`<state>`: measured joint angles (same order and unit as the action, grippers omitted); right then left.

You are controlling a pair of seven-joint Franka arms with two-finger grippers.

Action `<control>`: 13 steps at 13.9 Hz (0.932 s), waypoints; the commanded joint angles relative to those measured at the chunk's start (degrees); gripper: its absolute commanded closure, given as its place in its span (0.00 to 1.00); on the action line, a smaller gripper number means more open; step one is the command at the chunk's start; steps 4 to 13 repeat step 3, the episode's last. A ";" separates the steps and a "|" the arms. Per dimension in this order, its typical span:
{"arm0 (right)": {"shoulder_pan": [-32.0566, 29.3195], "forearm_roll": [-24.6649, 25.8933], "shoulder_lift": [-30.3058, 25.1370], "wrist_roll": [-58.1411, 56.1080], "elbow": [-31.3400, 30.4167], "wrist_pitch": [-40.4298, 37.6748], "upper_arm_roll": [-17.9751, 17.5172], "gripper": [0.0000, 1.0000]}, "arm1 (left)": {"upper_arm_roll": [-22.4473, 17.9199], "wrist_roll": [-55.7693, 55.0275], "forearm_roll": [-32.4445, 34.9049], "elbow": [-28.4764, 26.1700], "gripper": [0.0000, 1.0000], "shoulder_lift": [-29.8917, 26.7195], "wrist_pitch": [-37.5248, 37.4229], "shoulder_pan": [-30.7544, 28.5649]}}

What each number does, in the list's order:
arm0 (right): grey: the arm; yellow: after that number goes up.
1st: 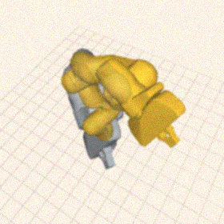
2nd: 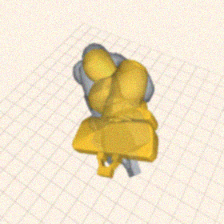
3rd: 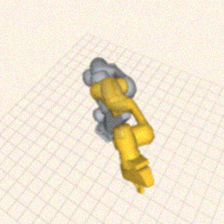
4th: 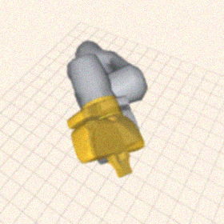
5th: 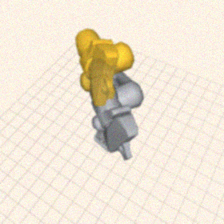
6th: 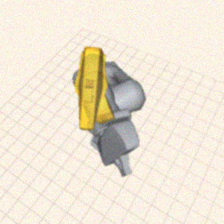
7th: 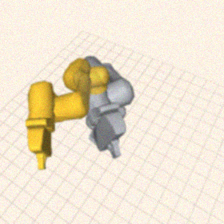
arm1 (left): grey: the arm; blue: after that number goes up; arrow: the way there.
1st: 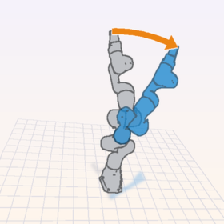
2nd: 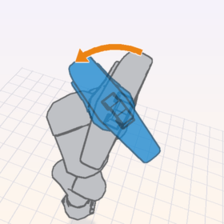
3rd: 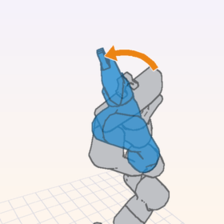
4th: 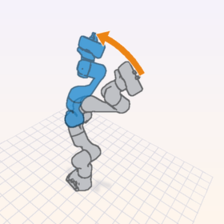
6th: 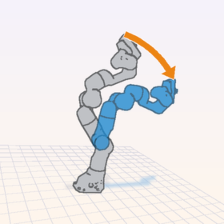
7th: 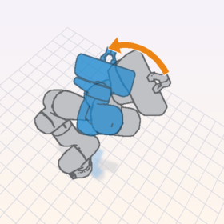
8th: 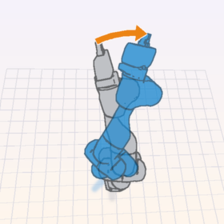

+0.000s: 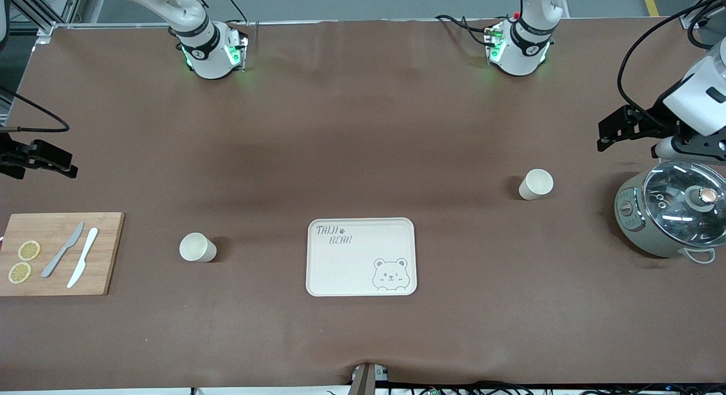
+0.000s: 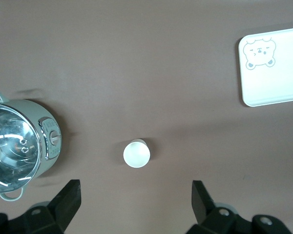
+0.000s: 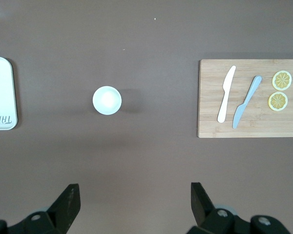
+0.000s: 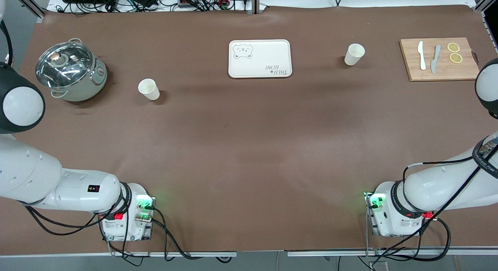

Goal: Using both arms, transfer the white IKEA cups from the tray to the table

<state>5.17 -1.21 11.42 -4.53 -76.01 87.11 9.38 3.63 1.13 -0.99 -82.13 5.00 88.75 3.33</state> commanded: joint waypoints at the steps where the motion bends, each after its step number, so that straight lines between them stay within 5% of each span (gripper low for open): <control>1: -0.07 1.21 -0.61 1.11 -0.46 0.34 -0.24 0.00 | -0.03 -0.52 -0.33 0.57 0.00 -0.08 0.02 0.10; 13: 0.02 1.21 -0.61 1.11 -0.46 0.34 -0.24 0.00 | -0.03 -0.52 -0.33 0.57 0.00 -0.08 0.02 0.10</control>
